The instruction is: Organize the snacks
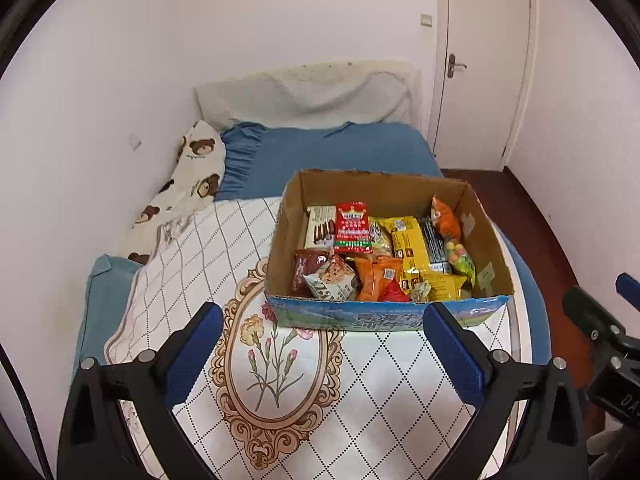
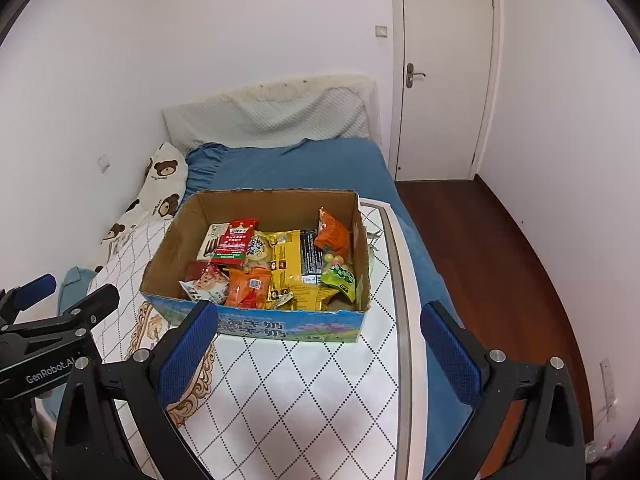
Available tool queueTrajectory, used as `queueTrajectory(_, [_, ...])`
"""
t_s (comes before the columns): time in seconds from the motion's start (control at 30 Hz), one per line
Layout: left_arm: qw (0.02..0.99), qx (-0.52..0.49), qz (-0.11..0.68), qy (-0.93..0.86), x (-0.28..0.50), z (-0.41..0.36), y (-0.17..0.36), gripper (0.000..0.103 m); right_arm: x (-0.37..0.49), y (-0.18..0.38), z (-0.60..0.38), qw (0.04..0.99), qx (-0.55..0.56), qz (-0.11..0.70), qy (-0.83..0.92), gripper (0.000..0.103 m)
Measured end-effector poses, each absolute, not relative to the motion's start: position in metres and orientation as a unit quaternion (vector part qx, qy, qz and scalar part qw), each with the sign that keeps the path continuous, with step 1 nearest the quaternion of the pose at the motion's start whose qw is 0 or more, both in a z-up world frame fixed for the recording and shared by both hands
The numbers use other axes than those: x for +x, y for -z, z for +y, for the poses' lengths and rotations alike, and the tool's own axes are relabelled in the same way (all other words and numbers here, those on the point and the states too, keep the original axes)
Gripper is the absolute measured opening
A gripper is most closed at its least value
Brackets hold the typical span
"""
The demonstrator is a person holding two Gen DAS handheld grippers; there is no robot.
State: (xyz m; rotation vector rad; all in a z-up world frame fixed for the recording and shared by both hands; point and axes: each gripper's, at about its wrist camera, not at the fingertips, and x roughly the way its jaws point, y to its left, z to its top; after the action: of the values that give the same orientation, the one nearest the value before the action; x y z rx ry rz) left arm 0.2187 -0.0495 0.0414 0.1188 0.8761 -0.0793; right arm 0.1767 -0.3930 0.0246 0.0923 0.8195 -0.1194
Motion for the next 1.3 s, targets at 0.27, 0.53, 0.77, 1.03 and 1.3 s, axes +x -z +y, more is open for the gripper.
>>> queueTrajectory(0.27, [0.897,0.065,0.436,0.036,0.234,-0.055,-0.027,0.102,0.199,-0.009,-0.399,0.91,0.043,0.408,0.065,0.103])
queueTrajectory(0.53, [0.897,0.068,0.435,0.035,0.238,-0.058,-0.026,0.102,0.208,0.005,-0.402,0.903,0.051,0.422,0.063,0.103])
queueTrajectory(0.77, [0.896,0.067,0.437,0.037,0.237,-0.058,-0.025,0.102,0.208,0.008,-0.401,0.902,0.057,0.425,0.059,0.103])
queueTrajectory(1.03, [0.897,0.066,0.436,0.039,0.235,-0.059,-0.025,0.102,0.207,0.008,-0.401,0.902,0.057,0.423,0.06,0.103])
queueTrajectory(1.3, [0.897,0.064,0.435,0.039,0.234,-0.058,-0.027,0.102,0.205,0.006,-0.4,0.902,0.059,0.423,0.054,0.103])
